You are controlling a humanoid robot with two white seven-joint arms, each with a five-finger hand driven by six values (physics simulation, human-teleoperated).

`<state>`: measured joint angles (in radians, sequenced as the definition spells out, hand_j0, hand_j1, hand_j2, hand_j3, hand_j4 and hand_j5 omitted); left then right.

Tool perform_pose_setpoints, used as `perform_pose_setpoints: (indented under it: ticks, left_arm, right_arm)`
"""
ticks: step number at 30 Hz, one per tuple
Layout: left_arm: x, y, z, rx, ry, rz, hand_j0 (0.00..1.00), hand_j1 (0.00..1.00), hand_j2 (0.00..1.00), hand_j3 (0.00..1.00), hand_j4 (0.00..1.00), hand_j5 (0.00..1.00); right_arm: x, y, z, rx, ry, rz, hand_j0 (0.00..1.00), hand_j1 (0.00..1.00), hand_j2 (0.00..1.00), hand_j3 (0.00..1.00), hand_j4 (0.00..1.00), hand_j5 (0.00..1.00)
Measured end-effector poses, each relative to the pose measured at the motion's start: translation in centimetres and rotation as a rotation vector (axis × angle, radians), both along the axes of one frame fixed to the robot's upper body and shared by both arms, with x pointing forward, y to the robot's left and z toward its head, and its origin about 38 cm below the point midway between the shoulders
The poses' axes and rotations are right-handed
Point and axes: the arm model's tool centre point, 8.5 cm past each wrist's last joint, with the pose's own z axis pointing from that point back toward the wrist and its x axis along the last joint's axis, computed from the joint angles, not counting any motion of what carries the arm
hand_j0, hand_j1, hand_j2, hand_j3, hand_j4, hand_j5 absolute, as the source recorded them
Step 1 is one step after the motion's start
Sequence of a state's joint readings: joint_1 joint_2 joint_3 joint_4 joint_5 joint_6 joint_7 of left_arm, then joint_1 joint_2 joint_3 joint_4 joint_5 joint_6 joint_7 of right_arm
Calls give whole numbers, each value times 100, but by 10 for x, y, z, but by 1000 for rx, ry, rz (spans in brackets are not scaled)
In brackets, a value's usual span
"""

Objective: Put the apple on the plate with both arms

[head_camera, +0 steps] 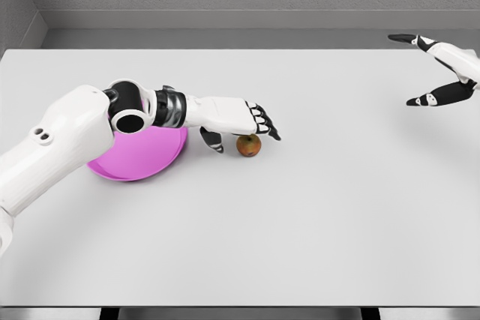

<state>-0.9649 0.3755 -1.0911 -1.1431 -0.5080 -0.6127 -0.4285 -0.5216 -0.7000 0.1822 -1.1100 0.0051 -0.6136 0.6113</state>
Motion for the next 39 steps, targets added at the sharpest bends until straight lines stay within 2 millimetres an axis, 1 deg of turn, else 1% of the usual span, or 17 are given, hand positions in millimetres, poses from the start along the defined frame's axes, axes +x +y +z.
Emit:
perform_pose_setpoints:
  ticks: [5,8,15,18,20,27,33,39]
  left_arm:
    - [0,-4,-2,17,-11,-6,95,95,95,95,95,95]
    - [0,-6,-3,21,-16,-11,92,92,92,92,92,92]
    - [-1,-10,-5,32,-23,-18,92,92,92,92,92,92]
    - [-1,-10,-6,35,-23,-18,89,89,89,89,89,89]
    - [-1,-9,-7,36,-24,-18,84,84,84,84,84,84]
    - [-3,-9,-11,49,-20,-24,83,83,83,83,83,83]
    - [-2,-7,-12,57,-18,-18,77,77,77,77,77,77]
    - [-2,-8,-13,59,-19,-18,76,76,76,76,76,76]
  right_arm:
    - [0,0,-1,0,1,1,100,100,100,100,100,100]
    - [0,0,-1,0,1,1,100,100,100,100,100,100]
    - [0,1,1,0,-2,2,100,100,100,100,100,100]
    - [0,1,0,0,-1,2,100,100,100,100,100,100]
    - [0,1,0,0,-1,2,100,100,100,100,100,100]
    - [0,1,0,0,-1,2,100,100,100,100,100,100]
    - [0,1,0,0,-1,2,100,100,100,100,100,100]
    - [0,1,1,1,-2,2,100,100,100,100,100,100]
